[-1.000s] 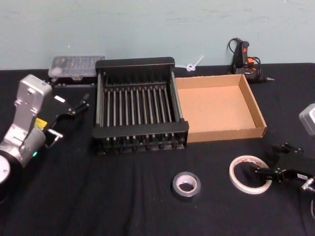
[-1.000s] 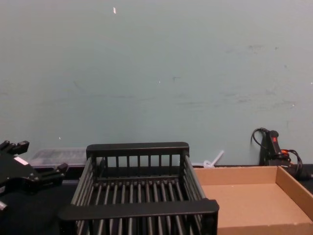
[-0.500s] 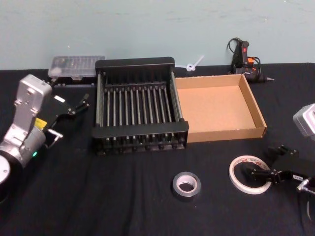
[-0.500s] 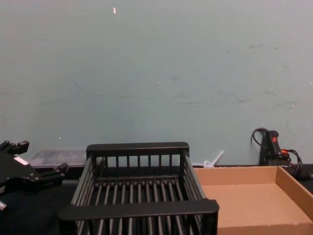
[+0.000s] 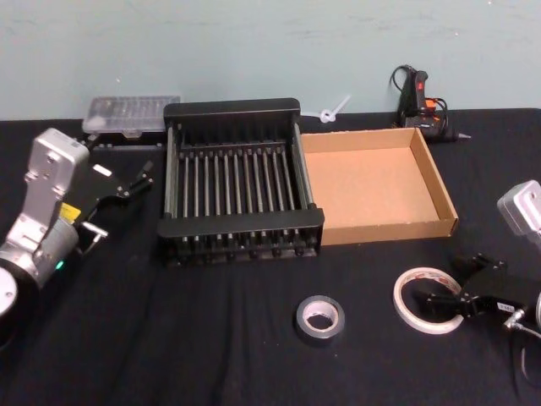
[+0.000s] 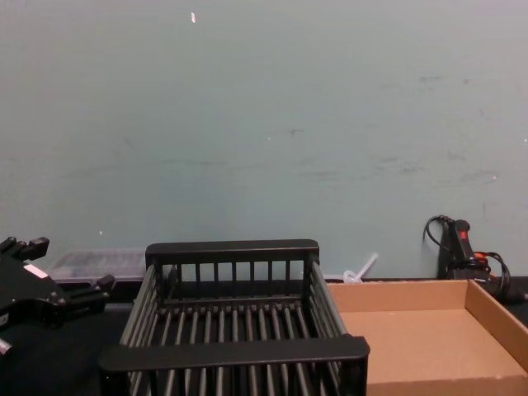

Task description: Pick up the white tape and place it into the black box , Pick up the silver tape and place it into the brown box.

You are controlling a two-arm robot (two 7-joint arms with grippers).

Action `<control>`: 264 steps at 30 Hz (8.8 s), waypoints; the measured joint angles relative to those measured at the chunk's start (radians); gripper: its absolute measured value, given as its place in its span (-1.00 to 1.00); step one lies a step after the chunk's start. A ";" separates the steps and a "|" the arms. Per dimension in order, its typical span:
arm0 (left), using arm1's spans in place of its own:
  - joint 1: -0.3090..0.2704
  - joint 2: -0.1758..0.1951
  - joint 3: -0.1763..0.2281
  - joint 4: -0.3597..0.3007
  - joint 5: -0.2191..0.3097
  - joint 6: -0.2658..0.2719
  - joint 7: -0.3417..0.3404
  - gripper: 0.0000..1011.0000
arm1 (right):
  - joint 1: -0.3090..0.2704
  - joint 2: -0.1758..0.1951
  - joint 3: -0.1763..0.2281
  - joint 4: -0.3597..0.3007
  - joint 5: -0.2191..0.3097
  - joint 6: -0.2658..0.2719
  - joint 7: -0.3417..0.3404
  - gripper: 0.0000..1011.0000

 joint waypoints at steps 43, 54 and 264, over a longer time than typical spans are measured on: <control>0.000 0.000 0.000 0.000 0.000 0.000 0.000 0.98 | 0.013 -0.010 -0.010 0.014 0.006 0.021 -0.005 0.98; 0.000 0.000 0.000 0.000 0.000 0.000 0.000 0.98 | 0.013 -0.010 -0.009 0.013 0.007 0.020 -0.005 0.74; 0.000 0.000 0.000 0.000 0.000 0.000 0.000 0.98 | 0.576 -0.381 -0.213 0.367 -0.151 -0.092 0.058 0.98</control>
